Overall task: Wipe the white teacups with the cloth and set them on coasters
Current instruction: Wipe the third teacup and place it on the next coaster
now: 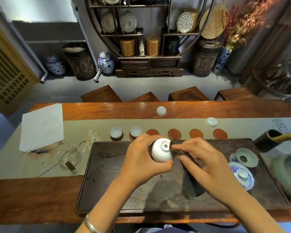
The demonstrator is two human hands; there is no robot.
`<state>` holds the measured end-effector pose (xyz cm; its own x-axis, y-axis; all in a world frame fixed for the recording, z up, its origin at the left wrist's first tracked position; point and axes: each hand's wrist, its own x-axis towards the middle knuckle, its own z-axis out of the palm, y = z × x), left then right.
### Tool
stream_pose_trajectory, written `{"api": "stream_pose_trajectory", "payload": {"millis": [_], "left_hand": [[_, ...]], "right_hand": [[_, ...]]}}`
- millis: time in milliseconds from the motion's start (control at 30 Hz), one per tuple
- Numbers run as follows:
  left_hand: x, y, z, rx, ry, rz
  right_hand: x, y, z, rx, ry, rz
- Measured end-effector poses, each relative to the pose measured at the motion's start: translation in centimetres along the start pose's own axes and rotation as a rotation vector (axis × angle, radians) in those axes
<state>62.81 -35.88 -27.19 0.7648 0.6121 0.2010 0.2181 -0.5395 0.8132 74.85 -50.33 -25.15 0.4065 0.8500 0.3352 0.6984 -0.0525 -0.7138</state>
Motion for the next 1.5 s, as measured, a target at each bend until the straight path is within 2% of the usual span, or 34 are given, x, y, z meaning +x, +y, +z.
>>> {"api": "stream_pose_trajectory", "payload": {"millis": [100, 200, 300, 600, 867, 1000, 1133, 1233, 1500], "left_hand": [[0.1, -0.3, -0.5, 0.040, -0.038, 0.033], [0.1, -0.2, -0.7, 0.044, -0.158, 0.109], [-0.1, 0.2, 0.0, 0.096, -0.242, 0.156], [0.1, -0.9, 1.0, 0.149, -0.222, 0.052], [0.0, -1.8, 1.9, 0.190, -0.202, -0.049], [-0.2, -1.8, 1.9, 0.143, -0.183, -0.067], [-0.3, -1.7, 1.4, 0.026, -0.089, -0.096], [0.2, -1.8, 0.7, 0.001, -0.016, -0.111], [0.5, -1.2, -0.2, 0.166, -0.031, 0.000]], "right_hand": [[-0.3, -0.1, 0.3, -0.024, -0.001, -0.002], [0.4, 0.5, -0.3, -0.040, 0.050, 0.082], [1.5, 0.9, -0.5, -0.082, 0.001, 0.076], [2.5, 0.3, 0.8, -0.231, -0.178, -0.135], [2.5, 0.4, 1.7, -0.428, -0.221, -0.231], [2.1, 0.8, 1.7, -0.345, -0.152, -0.169], [1.6, 1.1, 1.3, -0.219, -0.045, -0.091], [1.0, 0.9, 1.2, -0.139, -0.037, -0.088], [1.2, 0.6, 1.1, -0.142, -0.026, -0.099]]}}
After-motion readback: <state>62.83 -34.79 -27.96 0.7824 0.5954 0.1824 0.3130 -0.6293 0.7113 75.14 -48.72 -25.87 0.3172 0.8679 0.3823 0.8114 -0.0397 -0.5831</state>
